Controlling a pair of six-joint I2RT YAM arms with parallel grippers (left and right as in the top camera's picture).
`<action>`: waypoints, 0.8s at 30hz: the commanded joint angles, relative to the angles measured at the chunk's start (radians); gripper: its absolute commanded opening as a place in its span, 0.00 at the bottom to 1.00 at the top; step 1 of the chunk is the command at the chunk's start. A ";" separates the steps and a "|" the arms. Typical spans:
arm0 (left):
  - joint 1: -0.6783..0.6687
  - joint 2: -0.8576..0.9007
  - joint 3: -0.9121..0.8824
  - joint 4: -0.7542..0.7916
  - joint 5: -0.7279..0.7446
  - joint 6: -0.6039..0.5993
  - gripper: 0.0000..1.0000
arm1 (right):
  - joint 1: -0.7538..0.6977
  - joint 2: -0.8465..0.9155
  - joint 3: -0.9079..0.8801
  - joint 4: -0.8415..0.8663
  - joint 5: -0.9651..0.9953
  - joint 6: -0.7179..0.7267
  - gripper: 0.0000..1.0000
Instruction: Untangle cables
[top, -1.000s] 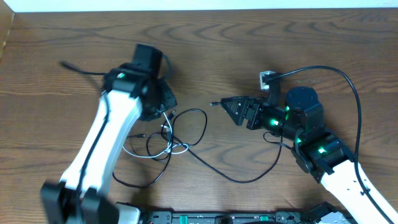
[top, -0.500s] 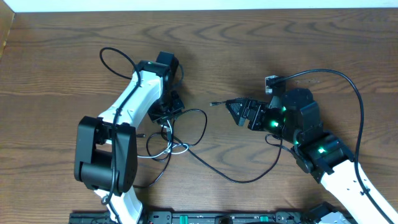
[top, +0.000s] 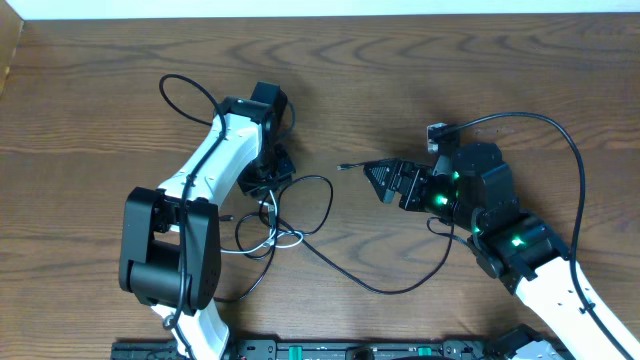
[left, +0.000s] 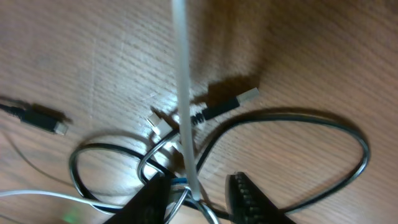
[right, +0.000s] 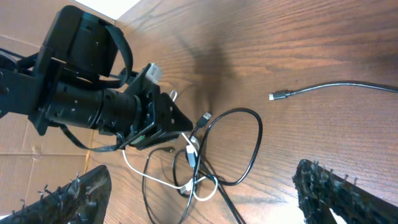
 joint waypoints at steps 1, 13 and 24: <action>0.000 0.000 -0.005 -0.003 -0.060 0.008 0.41 | -0.004 0.000 0.005 -0.010 0.009 -0.009 0.91; -0.003 0.000 -0.006 0.008 -0.055 0.008 0.19 | -0.004 0.000 0.005 -0.011 0.009 -0.009 0.92; -0.003 -0.075 0.047 -0.047 -0.030 0.008 0.07 | -0.004 0.000 0.005 -0.011 0.009 -0.009 0.94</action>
